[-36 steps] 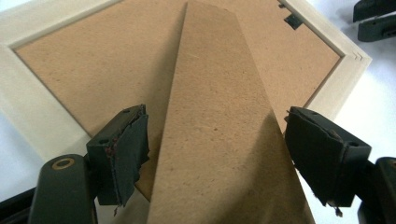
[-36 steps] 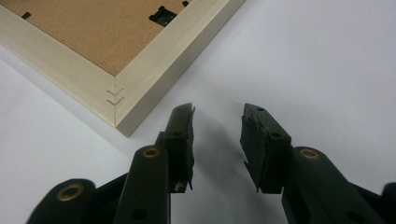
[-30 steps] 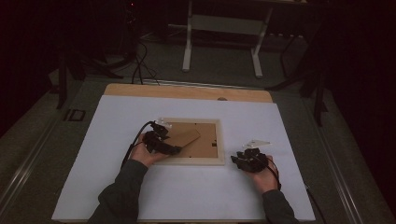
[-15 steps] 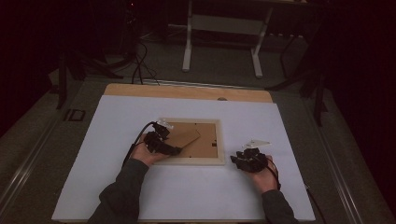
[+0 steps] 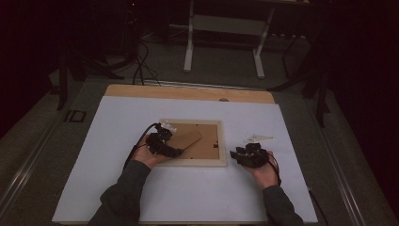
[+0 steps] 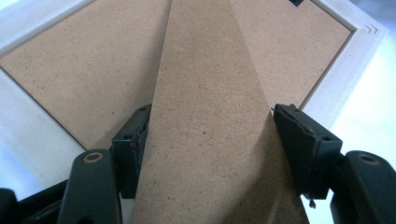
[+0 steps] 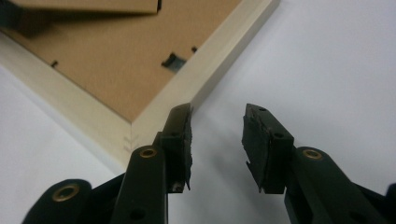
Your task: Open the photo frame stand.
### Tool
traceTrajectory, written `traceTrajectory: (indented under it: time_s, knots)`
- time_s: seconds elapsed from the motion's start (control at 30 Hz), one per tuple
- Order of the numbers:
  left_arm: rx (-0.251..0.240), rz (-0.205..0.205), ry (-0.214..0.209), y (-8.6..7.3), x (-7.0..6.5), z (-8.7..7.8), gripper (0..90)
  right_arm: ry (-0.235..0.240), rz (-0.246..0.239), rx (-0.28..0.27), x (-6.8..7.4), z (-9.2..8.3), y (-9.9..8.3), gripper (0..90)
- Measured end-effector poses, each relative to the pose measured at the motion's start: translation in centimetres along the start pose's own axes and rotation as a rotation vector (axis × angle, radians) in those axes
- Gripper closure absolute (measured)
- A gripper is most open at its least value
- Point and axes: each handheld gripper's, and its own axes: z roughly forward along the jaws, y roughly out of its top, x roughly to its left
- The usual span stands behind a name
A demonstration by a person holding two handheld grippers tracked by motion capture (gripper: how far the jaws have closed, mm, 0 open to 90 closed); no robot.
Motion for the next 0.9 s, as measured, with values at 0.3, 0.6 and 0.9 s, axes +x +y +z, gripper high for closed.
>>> traceTrajectory:
  time_s: [0.3, 0.6, 0.9]
  knots:
    - [-0.011, 0.031, 0.034, 0.0, -0.5, -0.1, 35.5, 0.072, 0.107, -0.04, -1.6, 0.2, 2.3, 62.0]
    - [-0.035, 0.072, 0.077, -0.1, -1.2, -0.5, 35.5, 0.078, 0.087, -0.028, -1.5, 0.7, 4.1, 62.0]
    - [-0.064, 0.097, 0.125, -0.3, -2.2, -1.0, 35.4, 0.067, 0.059, -0.007, -1.3, 1.3, 5.6, 61.7]
